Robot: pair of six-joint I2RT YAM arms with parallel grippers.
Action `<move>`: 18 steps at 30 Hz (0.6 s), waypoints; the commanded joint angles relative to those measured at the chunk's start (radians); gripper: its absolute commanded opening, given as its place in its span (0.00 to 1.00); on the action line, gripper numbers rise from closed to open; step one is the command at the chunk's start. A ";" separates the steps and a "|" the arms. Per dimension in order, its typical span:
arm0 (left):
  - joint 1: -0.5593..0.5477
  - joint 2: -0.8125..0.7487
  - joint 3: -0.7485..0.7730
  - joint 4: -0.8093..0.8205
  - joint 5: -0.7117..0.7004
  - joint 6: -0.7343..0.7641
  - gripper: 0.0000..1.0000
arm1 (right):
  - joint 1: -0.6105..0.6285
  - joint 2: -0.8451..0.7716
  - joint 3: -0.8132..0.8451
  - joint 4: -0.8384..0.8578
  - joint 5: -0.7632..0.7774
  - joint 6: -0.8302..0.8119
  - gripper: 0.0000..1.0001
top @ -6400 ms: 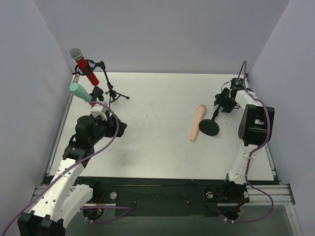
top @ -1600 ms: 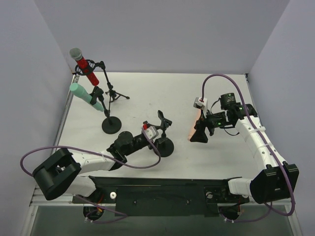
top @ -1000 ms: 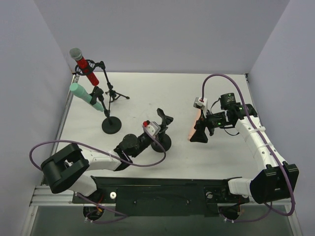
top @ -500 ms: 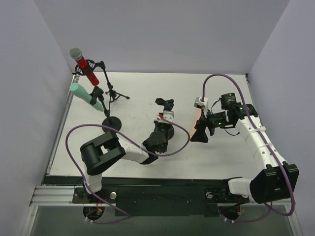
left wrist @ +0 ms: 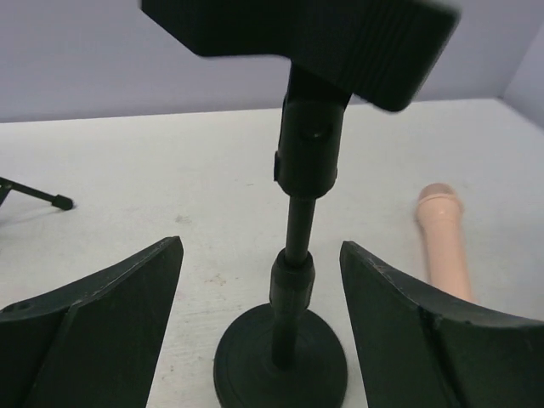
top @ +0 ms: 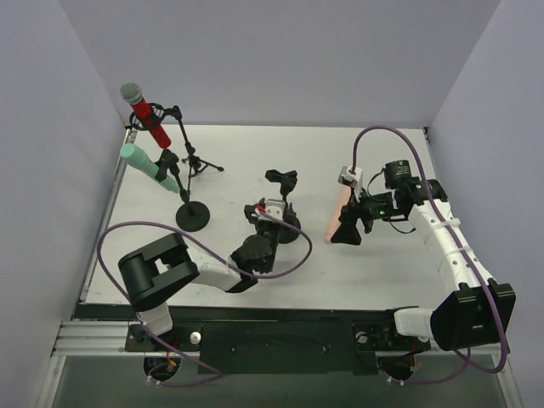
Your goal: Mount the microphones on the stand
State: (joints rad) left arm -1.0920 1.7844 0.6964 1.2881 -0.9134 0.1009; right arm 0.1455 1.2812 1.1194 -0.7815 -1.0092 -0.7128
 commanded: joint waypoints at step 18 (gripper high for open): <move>0.282 -0.950 0.028 -1.473 0.811 -0.328 0.89 | 0.078 0.078 -0.211 0.614 1.095 1.170 0.78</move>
State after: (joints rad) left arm -0.8223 0.8989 0.6617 0.1669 -0.2157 -0.2981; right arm 0.1600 1.2896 0.9077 -0.2161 -0.1314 0.2874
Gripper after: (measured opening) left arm 0.890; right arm 0.792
